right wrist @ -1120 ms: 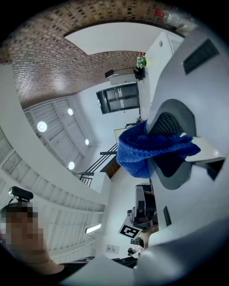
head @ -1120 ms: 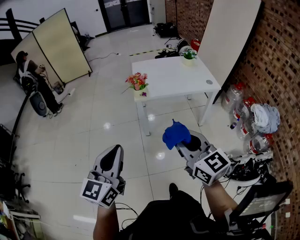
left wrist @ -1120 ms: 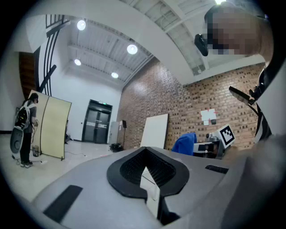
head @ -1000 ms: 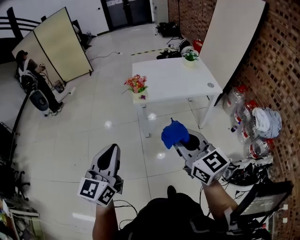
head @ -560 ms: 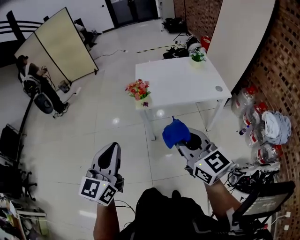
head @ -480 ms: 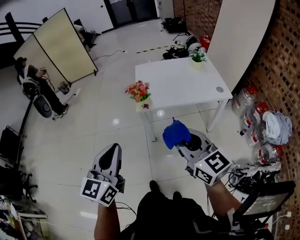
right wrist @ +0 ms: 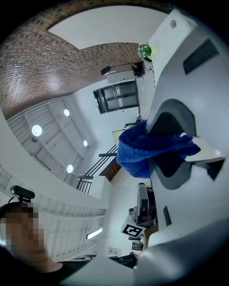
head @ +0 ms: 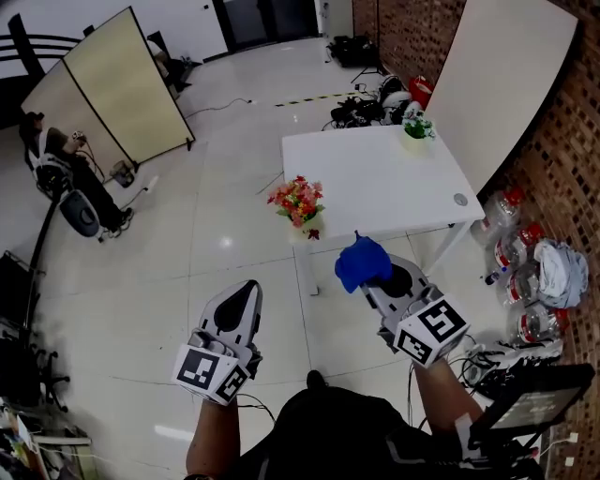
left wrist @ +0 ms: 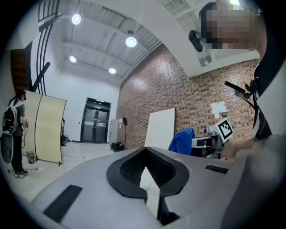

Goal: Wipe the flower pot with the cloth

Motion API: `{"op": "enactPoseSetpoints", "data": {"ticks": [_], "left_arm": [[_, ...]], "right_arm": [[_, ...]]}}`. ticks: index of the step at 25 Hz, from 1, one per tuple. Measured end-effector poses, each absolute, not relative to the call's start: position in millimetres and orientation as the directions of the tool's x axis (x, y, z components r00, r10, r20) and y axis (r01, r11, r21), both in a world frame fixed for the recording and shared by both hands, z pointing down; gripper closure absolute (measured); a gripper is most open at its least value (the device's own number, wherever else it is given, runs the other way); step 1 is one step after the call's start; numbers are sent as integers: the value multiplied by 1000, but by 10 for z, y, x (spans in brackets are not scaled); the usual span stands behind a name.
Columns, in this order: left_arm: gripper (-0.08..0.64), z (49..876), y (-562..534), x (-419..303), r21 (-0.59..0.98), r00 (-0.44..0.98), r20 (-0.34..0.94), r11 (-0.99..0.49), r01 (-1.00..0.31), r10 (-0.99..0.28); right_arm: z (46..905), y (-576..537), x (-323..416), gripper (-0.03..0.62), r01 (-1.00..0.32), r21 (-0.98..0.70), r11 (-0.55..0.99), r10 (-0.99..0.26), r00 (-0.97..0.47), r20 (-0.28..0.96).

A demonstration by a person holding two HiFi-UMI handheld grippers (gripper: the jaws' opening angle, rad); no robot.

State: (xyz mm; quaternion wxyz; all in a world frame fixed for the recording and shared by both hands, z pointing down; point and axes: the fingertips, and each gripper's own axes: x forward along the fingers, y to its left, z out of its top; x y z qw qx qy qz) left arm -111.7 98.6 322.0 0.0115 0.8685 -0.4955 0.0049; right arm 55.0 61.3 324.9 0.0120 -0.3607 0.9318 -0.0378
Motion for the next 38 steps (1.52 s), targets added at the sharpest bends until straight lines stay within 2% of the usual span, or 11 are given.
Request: {"op": "enactPoseSetpoints", "data": {"ticks": [9, 20, 22, 27, 29, 31, 36, 38], "left_arm": [[563, 3487, 154, -1455, 40, 548, 36, -546, -837, -836], [563, 3733, -1027, -1315, 50, 501, 50, -499, -865, -864], [526, 3806, -1161, -1376, 37, 478, 57, -476, -879, -877], [522, 4060, -1559, -1494, 7, 464, 103, -466, -885, -880], [468, 4247, -1683, -1550, 44, 490, 112, -488, -872, -864], [450, 4492, -1808, -1603, 70, 520, 138, -516, -854, -843], [286, 5207, -2103, -1585, 97, 637, 242, -635, -766, -732], [193, 5543, -2168, -1549, 81, 691, 287, -702, -708, -664]], "right_arm": [[3364, -56, 149, 532, -678, -87, 730, -678, -734, 26], [3459, -1286, 315, 532, -628, -125, 768, -630, -776, 25], [3465, -1366, 324, 532, -611, -114, 784, -613, -790, 18], [3626, -1694, 348, 532, -601, -134, 788, -601, -798, 43], [3727, -1788, 301, 532, -596, -158, 787, -595, -801, 59], [3845, -1852, 242, 532, -592, -164, 789, -587, -805, 81], [4155, -2030, 146, 532, -612, -182, 770, -603, -790, 110], [4292, -2051, 125, 532, -615, -190, 766, -601, -789, 132]]}}
